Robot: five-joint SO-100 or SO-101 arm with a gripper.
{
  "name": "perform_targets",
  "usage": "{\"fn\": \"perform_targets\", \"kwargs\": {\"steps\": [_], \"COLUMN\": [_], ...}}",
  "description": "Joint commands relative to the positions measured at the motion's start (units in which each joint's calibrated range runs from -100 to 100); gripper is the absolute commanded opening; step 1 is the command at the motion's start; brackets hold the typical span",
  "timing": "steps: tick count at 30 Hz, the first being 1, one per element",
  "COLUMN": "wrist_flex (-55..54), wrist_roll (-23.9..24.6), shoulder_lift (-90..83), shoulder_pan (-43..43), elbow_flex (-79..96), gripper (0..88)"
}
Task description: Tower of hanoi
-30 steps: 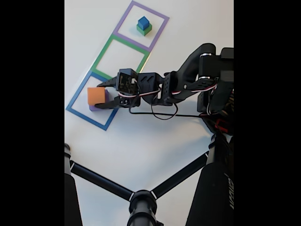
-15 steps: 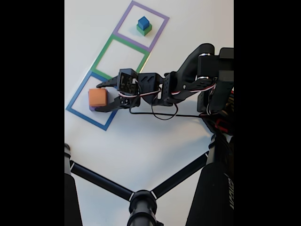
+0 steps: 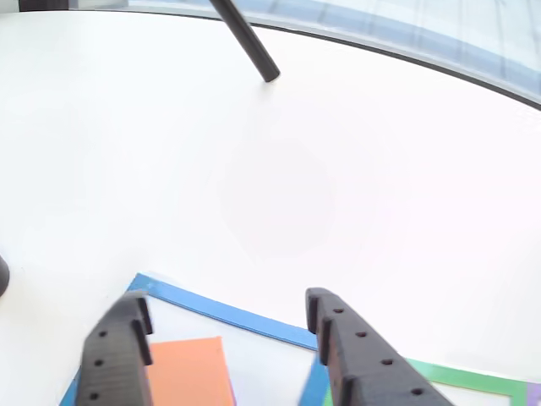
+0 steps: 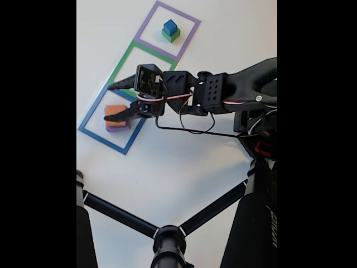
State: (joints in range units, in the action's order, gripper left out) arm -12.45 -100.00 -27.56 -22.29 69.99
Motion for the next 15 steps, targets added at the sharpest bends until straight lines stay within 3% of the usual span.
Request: {"fn": "perform_targets", "kwargs": {"steps": [1, 8, 15], "wrist_flex": [16.7, 39.3, 66.8], "wrist_roll": [0.0, 0.0, 0.0], "shoulder_lift": [-17.4, -31.1, -32.4], "shoulder_pan": [5.7, 20.2, 32.0], "elbow_flex": [1.8, 1.0, -19.7], "gripper": [2.3, 0.1, 0.1]}}
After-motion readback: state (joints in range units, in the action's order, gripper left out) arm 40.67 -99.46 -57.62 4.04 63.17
